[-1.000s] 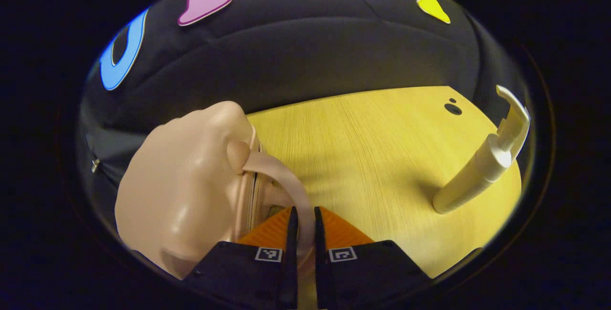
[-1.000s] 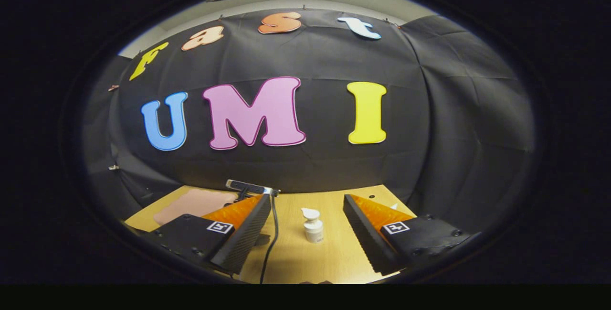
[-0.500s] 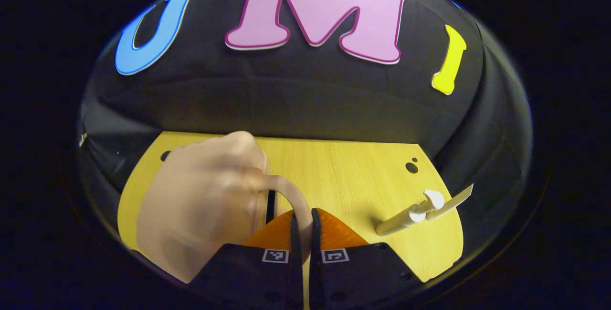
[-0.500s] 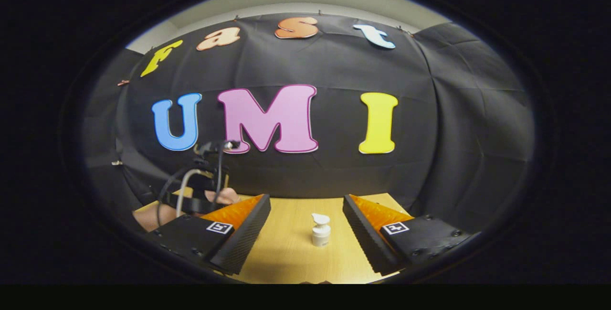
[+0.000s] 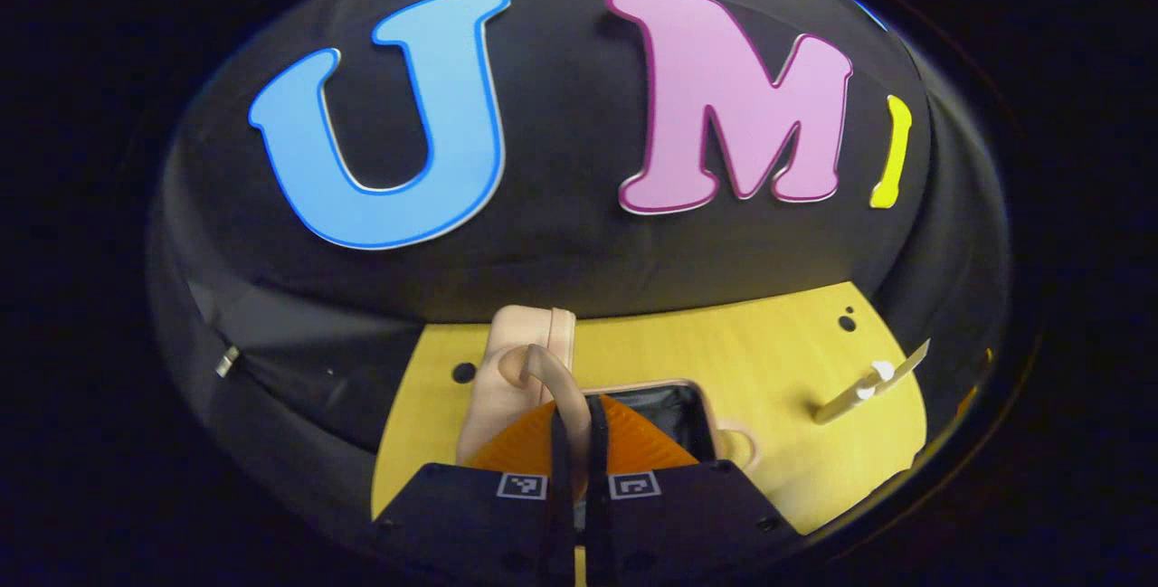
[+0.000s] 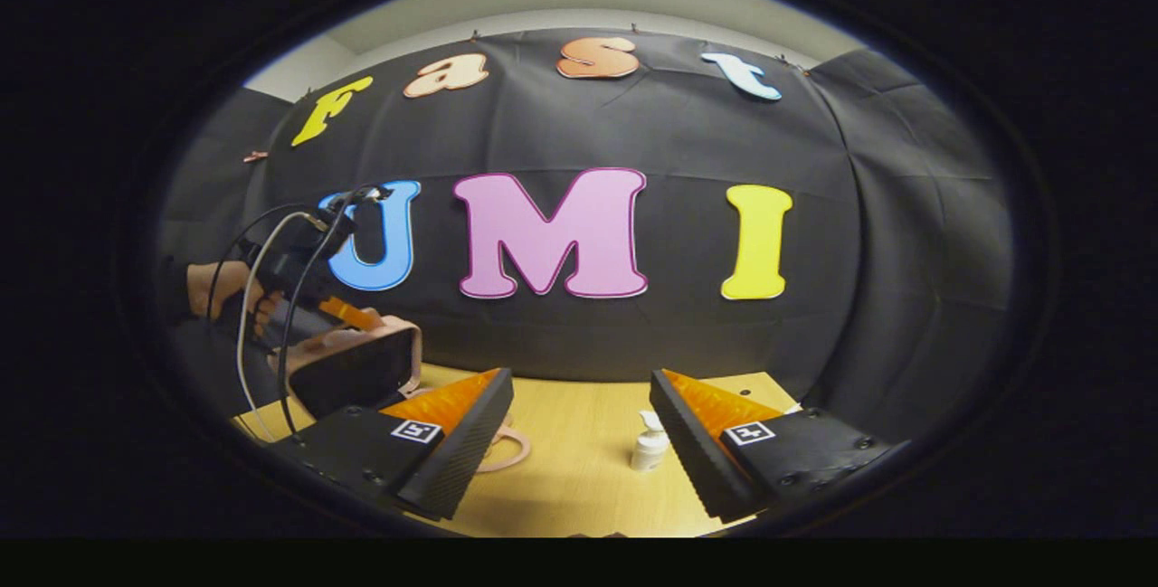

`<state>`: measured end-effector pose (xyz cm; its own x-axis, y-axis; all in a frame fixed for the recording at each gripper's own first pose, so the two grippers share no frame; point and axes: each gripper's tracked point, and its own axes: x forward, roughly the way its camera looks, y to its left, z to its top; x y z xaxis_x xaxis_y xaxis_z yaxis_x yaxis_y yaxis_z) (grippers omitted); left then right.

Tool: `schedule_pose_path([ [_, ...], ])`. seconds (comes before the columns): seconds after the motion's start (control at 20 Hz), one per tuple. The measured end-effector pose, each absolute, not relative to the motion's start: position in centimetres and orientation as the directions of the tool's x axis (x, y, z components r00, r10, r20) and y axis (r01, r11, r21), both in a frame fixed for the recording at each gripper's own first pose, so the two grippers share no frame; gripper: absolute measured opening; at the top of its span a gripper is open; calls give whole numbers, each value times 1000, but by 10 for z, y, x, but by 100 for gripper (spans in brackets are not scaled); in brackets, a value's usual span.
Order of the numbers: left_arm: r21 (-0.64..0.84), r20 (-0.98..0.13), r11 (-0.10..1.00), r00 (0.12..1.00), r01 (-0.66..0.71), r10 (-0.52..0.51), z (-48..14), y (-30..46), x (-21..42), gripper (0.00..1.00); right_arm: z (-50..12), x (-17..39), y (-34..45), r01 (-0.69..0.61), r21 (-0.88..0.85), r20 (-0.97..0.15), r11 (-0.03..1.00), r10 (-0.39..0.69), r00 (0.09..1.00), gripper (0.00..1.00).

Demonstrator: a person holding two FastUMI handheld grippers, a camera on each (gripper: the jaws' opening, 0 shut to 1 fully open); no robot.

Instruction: First open the suitcase, pack the skin care products into it, and then close the suitcase.

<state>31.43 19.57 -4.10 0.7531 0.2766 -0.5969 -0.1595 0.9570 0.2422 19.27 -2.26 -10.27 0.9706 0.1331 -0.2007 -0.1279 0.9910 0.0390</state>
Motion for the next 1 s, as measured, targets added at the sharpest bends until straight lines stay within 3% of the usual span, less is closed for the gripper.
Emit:
schedule_pose_path([
  [0.2, 339, -530, 909, 749, -243, 398, -52, 308, 309, 11, -108, 195, -21, -132, 9, -226, 991, 131, 965, 94],
  [0.35, 346, -436, 884, 779, -316, 449, -75, 388, 309, 10, -113, 206, -31, -106, -51, -232, 993, 92, 968, 97],
  [0.65, 234, -526, 875, 702, -424, 481, -187, 489, 297, 10, -148, 230, -29, -51, -101, -261, 994, 23, 965, 97],
  [1.0, 207, -605, 869, 640, -449, 475, -254, 514, 282, 10, -163, 214, -16, -61, -117, -283, 991, 26, 959, 98],
])
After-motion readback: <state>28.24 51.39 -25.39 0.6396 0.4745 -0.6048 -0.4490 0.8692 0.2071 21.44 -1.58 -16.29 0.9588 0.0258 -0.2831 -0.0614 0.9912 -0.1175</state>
